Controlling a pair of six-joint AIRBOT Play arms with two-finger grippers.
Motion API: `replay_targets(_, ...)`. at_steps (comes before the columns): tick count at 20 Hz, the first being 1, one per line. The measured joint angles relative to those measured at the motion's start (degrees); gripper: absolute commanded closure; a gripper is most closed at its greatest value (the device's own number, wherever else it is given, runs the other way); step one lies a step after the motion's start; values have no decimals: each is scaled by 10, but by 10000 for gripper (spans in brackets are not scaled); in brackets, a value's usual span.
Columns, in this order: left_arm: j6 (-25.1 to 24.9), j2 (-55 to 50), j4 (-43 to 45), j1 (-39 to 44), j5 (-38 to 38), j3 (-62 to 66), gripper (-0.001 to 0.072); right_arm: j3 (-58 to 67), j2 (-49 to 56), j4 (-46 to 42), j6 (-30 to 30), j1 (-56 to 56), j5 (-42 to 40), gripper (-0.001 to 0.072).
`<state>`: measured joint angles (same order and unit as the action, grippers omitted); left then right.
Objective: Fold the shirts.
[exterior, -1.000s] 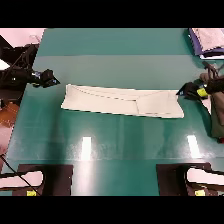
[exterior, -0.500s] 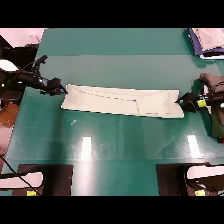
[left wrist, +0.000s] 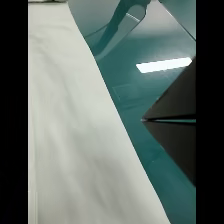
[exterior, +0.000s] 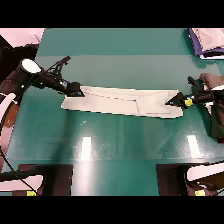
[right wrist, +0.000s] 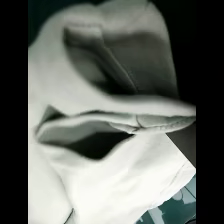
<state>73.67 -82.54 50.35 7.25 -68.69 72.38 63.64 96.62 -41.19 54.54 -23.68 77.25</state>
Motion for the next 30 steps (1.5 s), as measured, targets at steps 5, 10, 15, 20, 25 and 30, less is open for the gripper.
replay_targets(5,30,-4,1,53,59,5,679,9,-38,7,-14,5,12,700)
replay_targets(10,43,-63,1,129,99,82,679,104,-94,7,53,21,61,699)
replay_targets(15,63,-173,1,198,109,194,679,236,-122,6,146,85,102,700)
replay_targets(20,79,-279,-3,235,117,271,678,360,-106,4,222,169,118,700)
replay_targets(25,87,-322,-21,242,151,303,678,471,-59,-53,275,252,139,699)
replay_targets(30,88,-325,-13,226,139,320,679,510,-31,-92,299,312,141,700)
